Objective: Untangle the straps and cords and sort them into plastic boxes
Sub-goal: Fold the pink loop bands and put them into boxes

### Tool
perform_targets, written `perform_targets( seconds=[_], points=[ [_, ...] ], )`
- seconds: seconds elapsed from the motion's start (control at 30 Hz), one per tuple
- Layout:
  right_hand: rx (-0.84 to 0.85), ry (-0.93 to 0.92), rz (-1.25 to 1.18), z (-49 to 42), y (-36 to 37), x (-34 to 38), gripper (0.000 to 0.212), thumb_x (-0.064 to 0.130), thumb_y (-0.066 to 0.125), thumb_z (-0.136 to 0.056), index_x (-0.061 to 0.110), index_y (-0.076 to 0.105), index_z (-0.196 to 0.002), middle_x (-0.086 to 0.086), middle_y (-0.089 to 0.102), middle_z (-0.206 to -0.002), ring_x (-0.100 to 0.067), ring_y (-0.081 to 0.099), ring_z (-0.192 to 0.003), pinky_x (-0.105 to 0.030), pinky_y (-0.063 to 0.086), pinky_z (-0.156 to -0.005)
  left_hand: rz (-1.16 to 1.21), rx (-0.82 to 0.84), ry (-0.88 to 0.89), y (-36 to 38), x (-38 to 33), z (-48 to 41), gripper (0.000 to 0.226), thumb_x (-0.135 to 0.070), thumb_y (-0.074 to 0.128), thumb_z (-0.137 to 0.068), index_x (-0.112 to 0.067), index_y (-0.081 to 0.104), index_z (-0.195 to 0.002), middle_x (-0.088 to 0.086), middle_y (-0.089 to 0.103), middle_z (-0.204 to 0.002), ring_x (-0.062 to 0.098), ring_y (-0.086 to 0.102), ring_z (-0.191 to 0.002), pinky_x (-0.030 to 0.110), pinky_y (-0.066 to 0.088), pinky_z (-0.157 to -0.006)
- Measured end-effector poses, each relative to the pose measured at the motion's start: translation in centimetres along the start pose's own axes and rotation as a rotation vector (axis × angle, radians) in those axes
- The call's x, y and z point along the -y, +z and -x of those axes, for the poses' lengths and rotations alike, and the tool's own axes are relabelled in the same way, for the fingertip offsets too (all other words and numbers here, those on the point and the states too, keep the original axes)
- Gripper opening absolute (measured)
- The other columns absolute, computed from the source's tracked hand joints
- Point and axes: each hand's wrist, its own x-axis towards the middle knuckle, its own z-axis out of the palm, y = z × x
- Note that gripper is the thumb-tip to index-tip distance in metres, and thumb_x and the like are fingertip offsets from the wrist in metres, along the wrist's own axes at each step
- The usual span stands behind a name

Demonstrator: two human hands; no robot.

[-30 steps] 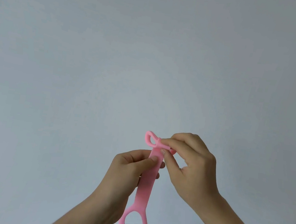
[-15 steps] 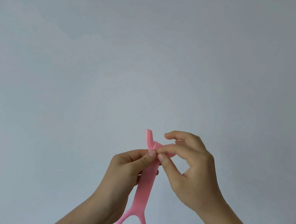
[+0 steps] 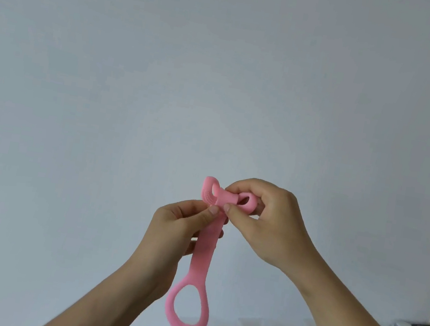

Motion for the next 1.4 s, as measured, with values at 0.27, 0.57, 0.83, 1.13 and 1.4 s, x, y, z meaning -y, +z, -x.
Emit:
perform_targets(
  seconds=[0.27,0.57,0.83,1.13,1.4],
  points=[
    [-0.170,-0.321,0.301,0.9,0.9,-1.2,0.019,-0.004,0.075,-0.078,0.011,0.075,-0.090,0.002,0.066,-0.085,-0.015,0.058,-0.072,-0.030,0.050,-0.065,-0.009,0.066,-0.016,-0.2,0.3,-0.5,0.029,-0.038,0.075,-0.082,-0.014,0.083,-0.096,0.010,0.079,-0.095,0.021,0.074,-0.083,0.027,0.057,-0.071],
    [-0.194,-0.417,0.344,1.5,1.5,-2.4,0.016,-0.004,0.077,-0.081,0.006,0.077,-0.093,-0.004,0.067,-0.092,-0.021,0.064,-0.075,-0.029,0.052,-0.067,0.035,0.047,-0.003,0.6,0.3,-0.5,0.033,-0.037,0.065,-0.099,-0.007,0.080,-0.099,0.017,0.078,-0.099,0.024,0.070,-0.085,0.038,0.057,-0.084],
    [-0.076,0.081,-0.067,0.9,1.0,-1.6,0.006,0.018,0.072,-0.090,0.022,0.075,-0.094,0.013,0.072,-0.093,-0.008,0.069,-0.093,-0.030,0.059,-0.080,0.010,-0.034,0.015,0.8,1.0,-0.9,0.017,-0.019,0.065,-0.100,-0.012,0.081,-0.101,0.017,0.077,-0.099,0.026,0.073,-0.092,0.040,0.059,-0.083],
    [0.086,0.132,-0.139,0.5,0.4,-1.6,0.020,0.008,0.067,-0.087,0.025,0.077,-0.084,0.008,0.074,-0.076,-0.006,0.067,-0.063,-0.017,0.050,-0.062,0.011,-0.015,0.076,1.0,1.5,-0.7,0.018,-0.015,0.069,-0.092,-0.010,0.075,-0.109,0.011,0.078,-0.094,0.020,0.073,-0.085,0.033,0.061,-0.074],
    [-0.095,0.042,0.010,1.5,1.0,-2.8,0.028,0.005,0.072,-0.081,0.025,0.078,-0.100,0.014,0.074,-0.090,-0.014,0.070,-0.084,-0.035,0.059,-0.075,0.140,-0.052,-0.142,1.6,2.1,0.2,0.023,-0.022,0.067,-0.098,-0.004,0.079,-0.103,0.015,0.079,-0.100,0.029,0.076,-0.083,0.037,0.065,-0.076]
  ],
)
